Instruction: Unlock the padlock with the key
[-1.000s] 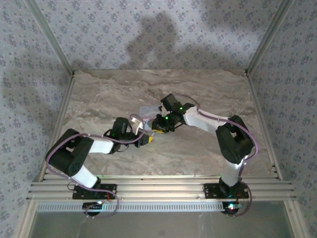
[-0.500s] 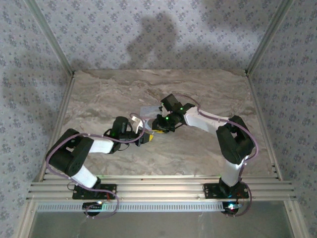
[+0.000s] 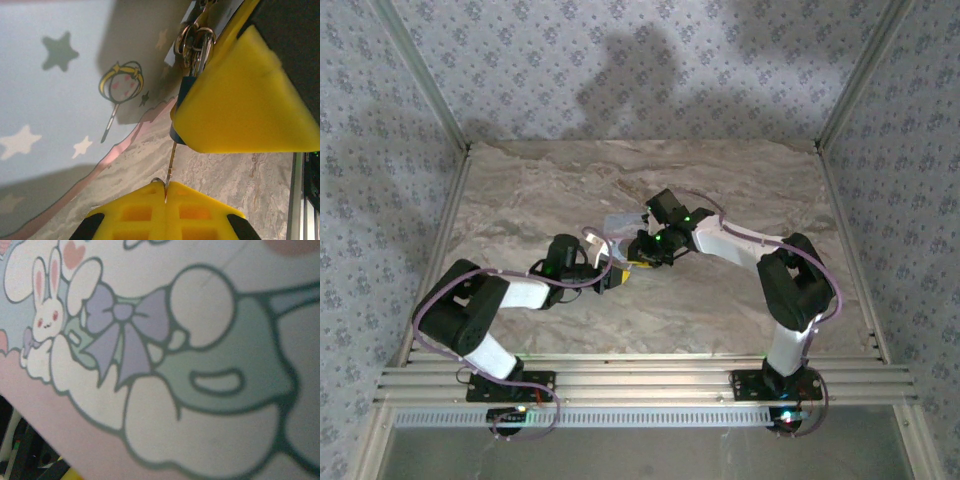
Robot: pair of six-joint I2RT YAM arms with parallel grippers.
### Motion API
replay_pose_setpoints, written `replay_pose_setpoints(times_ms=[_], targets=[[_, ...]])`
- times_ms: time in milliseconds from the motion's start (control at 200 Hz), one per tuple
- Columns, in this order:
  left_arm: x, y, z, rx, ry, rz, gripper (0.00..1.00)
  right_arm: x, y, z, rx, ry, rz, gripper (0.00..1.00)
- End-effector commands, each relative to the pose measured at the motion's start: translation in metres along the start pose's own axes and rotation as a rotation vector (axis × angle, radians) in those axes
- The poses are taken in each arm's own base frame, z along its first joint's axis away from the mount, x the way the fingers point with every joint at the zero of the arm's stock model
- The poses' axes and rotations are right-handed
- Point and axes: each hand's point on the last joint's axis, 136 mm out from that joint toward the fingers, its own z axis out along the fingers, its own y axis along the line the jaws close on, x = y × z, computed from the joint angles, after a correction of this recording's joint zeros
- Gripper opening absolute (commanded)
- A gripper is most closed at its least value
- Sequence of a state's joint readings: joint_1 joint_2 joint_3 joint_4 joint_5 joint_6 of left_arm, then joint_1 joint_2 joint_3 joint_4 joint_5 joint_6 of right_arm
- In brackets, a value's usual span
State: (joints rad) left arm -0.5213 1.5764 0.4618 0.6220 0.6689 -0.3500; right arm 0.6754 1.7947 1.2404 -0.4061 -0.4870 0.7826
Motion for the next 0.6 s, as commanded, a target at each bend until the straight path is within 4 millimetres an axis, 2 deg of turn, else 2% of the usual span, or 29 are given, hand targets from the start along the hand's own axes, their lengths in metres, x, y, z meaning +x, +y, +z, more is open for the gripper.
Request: replay_pose_setpoints(times_ms=[0,170,595], targets=[[-0.015,-0.012,0.005,0.044,-0.023,0.044,0.00,0.000,0.009,-0.008,-0.035,-0.007,0.007,0.00],[-0.012,-0.012,0.007,0.035,-0.011,0.043,0.00,-0.001,0.010,-0.009,-0.036,-0.011,0.006,0.00],[-0.024,-0.014,0.000,0.004,-0.056,0.037,0.00,0.002,0.003,-0.005,-0.007,-0.004,0.015,0.00]])
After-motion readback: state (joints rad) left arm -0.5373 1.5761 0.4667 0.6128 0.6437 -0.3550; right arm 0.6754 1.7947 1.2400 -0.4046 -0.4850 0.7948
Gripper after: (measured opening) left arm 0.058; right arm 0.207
